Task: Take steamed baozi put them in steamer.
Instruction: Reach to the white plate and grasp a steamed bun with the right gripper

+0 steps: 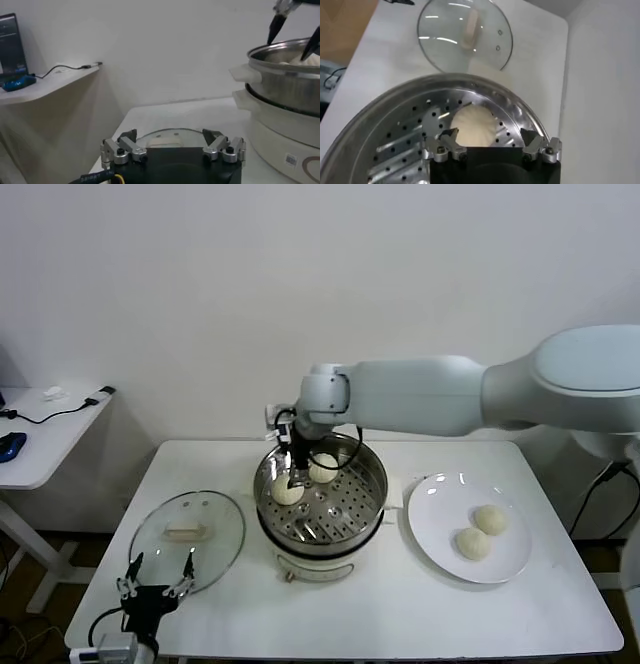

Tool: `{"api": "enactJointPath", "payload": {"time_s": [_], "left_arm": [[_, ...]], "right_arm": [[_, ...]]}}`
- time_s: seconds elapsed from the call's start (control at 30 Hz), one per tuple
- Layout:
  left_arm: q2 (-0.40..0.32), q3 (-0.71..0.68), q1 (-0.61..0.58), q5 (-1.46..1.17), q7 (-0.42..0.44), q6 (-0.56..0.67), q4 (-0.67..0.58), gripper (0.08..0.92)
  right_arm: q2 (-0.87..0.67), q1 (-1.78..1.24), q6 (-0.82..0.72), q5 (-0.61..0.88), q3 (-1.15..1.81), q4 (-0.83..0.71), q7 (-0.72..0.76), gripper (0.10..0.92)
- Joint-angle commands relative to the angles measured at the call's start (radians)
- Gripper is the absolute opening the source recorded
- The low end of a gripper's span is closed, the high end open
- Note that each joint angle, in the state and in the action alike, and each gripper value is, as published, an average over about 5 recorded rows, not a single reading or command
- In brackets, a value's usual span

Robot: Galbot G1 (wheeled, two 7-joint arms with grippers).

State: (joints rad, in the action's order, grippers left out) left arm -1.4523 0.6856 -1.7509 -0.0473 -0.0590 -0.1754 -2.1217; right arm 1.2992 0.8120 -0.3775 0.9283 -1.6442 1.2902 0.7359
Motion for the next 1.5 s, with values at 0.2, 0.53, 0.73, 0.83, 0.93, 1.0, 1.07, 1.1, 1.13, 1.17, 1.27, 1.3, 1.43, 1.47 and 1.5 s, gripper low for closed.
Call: {"api": "enactJointPath", "payload": {"time_s": [0.2,0.53,0.73,0.83,0.93,1.0,1.07,1.1,1.13,1.17,1.27,1.3,1.43,1.47,1.5], "left_arm": [[-0.004,0.002,0.009,0.002,0.001,-0.007,0.004,0.823],[-0.011,0.011,0.013,0.001,0.0,-0.009,0.008,0.823],[-0.014,0.015,0.012,0.001,-0.001,-0.007,0.007,0.823],[-0.016,0.015,0.012,0.0,-0.002,-0.005,0.009,0.823],[-0.019,0.014,0.013,0.0,-0.002,-0.003,0.013,0.823],[-0.021,0.012,0.013,0.001,-0.002,-0.003,0.014,0.823],[-0.022,0.011,0.013,0.002,-0.002,-0.003,0.014,0.823],[-0.022,0.011,0.013,0.002,-0.002,-0.003,0.014,0.823],[-0.022,0.011,0.013,0.002,-0.002,-0.004,0.015,0.823],[-0.021,0.012,0.013,0.002,-0.002,-0.004,0.016,0.823],[-0.021,0.014,0.014,0.002,-0.002,-0.004,0.018,0.823],[-0.022,0.014,0.014,0.002,-0.002,-0.003,0.019,0.823],[-0.023,0.014,0.014,0.002,-0.002,-0.003,0.024,0.823],[-0.023,0.014,0.014,0.002,-0.002,-0.003,0.025,0.823],[-0.023,0.013,0.015,0.002,-0.002,-0.003,0.025,0.823]], "right_arm": [[-0.553,0.233,0.276,-0.268,-0.185,0.107,0.355,0.823],[-0.773,0.078,0.245,-0.468,-0.226,0.216,0.293,0.823],[-0.821,-0.127,0.167,-0.581,-0.105,0.222,0.208,0.823],[-0.835,-0.235,0.133,-0.623,-0.029,0.2,0.169,0.823],[-0.839,-0.325,0.111,-0.644,0.065,0.166,0.145,0.823],[-0.832,-0.375,0.098,-0.645,0.116,0.142,0.132,0.823],[-0.821,-0.409,0.088,-0.64,0.147,0.125,0.123,0.823],[-0.815,-0.424,0.084,-0.638,0.16,0.117,0.119,0.823],[-0.808,-0.437,0.08,-0.635,0.17,0.112,0.115,0.823],[-0.802,-0.449,0.076,-0.632,0.18,0.106,0.112,0.823],[-0.784,-0.482,0.068,-0.623,0.202,0.092,0.105,0.823],[-0.78,-0.492,0.066,-0.622,0.208,0.089,0.104,0.823],[-0.771,-0.53,0.06,-0.625,0.231,0.076,0.099,0.823],[-0.769,-0.541,0.059,-0.629,0.24,0.072,0.097,0.823],[-0.768,-0.551,0.058,-0.633,0.248,0.068,0.095,0.823]]}}
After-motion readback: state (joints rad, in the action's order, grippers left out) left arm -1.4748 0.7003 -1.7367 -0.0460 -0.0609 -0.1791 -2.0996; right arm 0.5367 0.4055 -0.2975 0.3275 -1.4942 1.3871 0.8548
